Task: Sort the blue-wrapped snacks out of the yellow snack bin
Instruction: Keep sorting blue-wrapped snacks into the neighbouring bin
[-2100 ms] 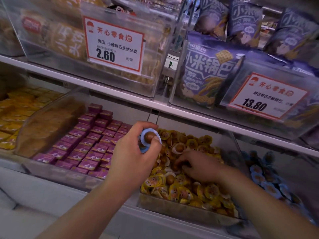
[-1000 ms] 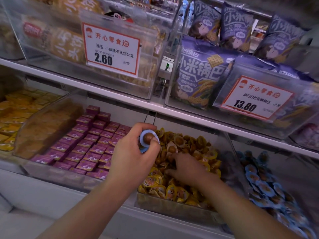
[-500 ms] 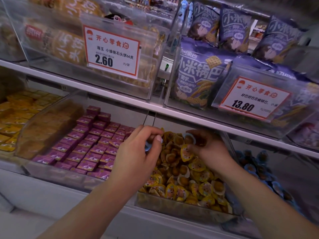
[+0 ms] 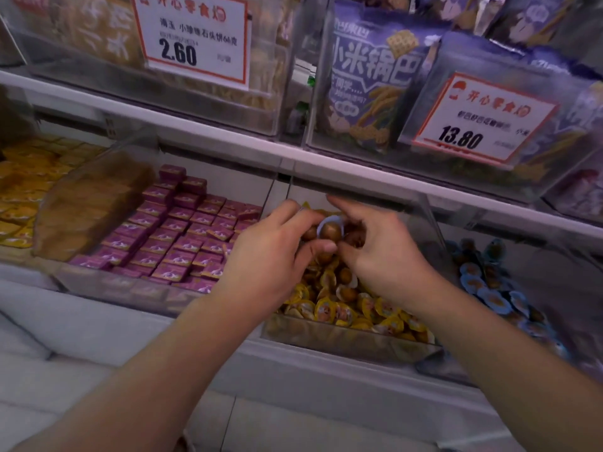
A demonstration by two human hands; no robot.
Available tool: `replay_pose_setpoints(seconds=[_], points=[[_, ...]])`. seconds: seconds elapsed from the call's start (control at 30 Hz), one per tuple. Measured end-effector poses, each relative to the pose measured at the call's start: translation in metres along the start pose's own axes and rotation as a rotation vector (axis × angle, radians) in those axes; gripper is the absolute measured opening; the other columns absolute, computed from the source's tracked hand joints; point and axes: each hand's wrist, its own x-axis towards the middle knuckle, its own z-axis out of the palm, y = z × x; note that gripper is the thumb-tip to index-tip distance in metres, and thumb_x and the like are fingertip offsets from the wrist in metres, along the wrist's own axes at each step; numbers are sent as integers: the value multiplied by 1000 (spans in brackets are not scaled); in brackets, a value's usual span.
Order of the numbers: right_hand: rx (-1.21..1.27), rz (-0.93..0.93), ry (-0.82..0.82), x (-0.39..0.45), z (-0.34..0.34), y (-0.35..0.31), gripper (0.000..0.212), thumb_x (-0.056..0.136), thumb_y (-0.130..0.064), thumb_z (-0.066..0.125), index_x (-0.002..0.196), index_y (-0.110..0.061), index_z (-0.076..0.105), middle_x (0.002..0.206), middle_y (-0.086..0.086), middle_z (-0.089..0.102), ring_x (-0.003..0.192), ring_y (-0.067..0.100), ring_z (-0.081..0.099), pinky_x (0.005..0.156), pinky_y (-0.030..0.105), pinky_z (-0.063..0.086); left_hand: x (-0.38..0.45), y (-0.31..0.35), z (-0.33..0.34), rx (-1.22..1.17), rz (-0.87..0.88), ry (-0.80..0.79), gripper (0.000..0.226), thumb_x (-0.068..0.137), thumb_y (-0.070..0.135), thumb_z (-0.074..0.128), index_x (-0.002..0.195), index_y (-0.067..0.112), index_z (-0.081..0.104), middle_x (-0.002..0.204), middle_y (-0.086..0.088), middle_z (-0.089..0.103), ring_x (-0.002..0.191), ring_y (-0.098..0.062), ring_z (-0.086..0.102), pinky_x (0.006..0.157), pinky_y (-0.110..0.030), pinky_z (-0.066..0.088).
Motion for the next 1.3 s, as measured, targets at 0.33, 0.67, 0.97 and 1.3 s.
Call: replay_pose_setpoints(seconds=[0.33, 0.67, 0.97, 1.3], points=[[139, 441, -486, -34, -31, 16, 40, 95, -51, 49, 96, -21, 75, 87, 3, 77, 79, 16, 72, 72, 30, 60, 7, -8, -11, -310, -291, 191, 22, 88, 40, 71, 94, 19, 67, 72, 10, 63, 68, 1, 57, 62, -21, 45], [341, 852, -960, -35, -5, 26, 71, 97, -69, 24, 118, -24, 74, 118, -4, 73, 116, 18, 66, 100, 33, 51, 2, -2, -6, -389, -354, 195, 27, 88, 46, 70, 95, 19, 69, 66, 13, 57, 59, 2, 48, 56, -18, 41], [358, 676, -477, 24, 3, 42, 43, 105, -43, 32, 139, -28, 54, 141, -16, 56, 140, 13, 39, 107, 52, 41, 1, -6, -8, -397, -374, 210, 14, 87, 46, 71, 83, 34, 65, 70, 8, 61, 58, 3, 51, 52, -13, 41], [205, 675, -904, -10, 14, 27, 57, 104, -47, 34, 110, -7, 74, 103, 10, 75, 101, 28, 70, 92, 40, 53, 4, -6, -5, -446, -356, 191, 18, 88, 44, 71, 84, 27, 67, 63, 5, 57, 52, 1, 46, 46, -15, 37]])
